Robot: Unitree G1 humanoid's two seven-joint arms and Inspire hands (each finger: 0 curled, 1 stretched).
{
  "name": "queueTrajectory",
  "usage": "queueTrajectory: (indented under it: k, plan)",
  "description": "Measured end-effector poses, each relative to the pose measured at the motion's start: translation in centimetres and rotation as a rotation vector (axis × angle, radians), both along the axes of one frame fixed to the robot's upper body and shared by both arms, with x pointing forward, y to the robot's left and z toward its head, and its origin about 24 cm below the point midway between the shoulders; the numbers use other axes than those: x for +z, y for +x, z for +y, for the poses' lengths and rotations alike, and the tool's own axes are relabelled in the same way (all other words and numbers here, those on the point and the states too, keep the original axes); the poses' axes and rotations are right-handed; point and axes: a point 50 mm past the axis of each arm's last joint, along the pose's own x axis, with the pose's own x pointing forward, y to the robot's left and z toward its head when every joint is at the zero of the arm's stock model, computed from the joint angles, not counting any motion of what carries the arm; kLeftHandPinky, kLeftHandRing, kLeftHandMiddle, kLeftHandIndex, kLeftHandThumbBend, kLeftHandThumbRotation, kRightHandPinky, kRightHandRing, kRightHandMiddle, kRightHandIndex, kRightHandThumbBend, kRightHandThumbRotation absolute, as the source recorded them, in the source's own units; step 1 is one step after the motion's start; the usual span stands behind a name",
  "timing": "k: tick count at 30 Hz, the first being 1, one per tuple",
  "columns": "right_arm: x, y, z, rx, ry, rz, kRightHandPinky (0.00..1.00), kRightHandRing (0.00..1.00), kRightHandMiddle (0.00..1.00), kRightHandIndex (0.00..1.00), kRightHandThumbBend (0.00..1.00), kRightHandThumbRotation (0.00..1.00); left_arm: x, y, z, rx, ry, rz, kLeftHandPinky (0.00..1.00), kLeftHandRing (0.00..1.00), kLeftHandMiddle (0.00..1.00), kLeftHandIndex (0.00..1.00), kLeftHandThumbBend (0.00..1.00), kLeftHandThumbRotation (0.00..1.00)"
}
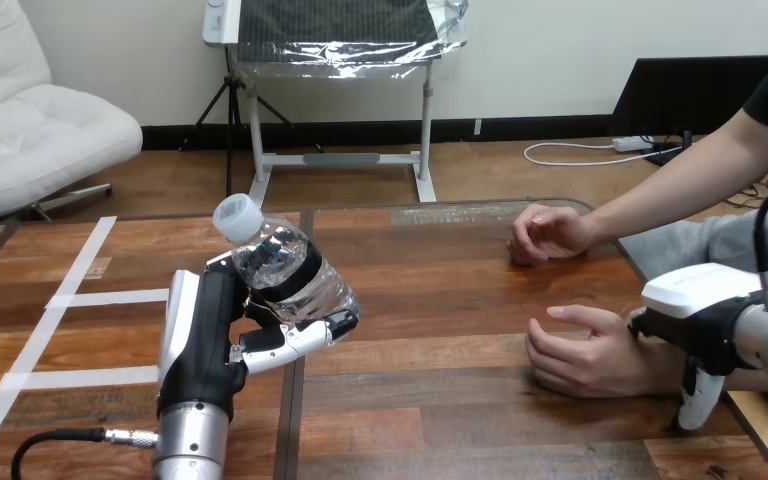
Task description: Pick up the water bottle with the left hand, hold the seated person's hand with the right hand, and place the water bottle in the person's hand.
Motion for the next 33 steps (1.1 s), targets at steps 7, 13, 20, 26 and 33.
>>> queueTrajectory:
  k: [7,13,20,26,33]
  plan:
    - [-0.4,0.2,-0.4,-0.022,-0.014,0.013,0.81,0.86,0.87,0.85,0.75,0.17,0.0,0.0,0.0,-0.003,0.002,-0.001,0.37,0.39,0.43,0.51,0.58,0.0]
    - [-0.7,0.2,-0.8,-0.037,-0.03,0.011,0.78,0.84,0.86,0.86,0.74,0.2,0.0,0.0,0.1,-0.004,0.006,-0.001,0.37,0.39,0.43,0.51,0.58,0.0]
    - [-0.9,0.3,-1.1,-0.053,-0.026,0.003,0.75,0.83,0.85,0.85,0.73,0.2,0.1,-0.1,0.2,-0.006,0.008,-0.009,0.38,0.39,0.43,0.51,0.57,0.0]
    - [-0.8,0.3,-1.2,-0.071,-0.015,-0.011,0.75,0.83,0.85,0.86,0.72,0.2,0.1,-0.1,0.2,-0.007,0.009,-0.008,0.38,0.4,0.44,0.51,0.57,0.0]
    - [-0.8,0.3,-1.3,-0.087,-0.01,-0.019,0.73,0.82,0.85,0.86,0.71,0.21,0.0,-0.2,0.2,-0.007,0.01,-0.004,0.38,0.4,0.44,0.52,0.57,0.0]
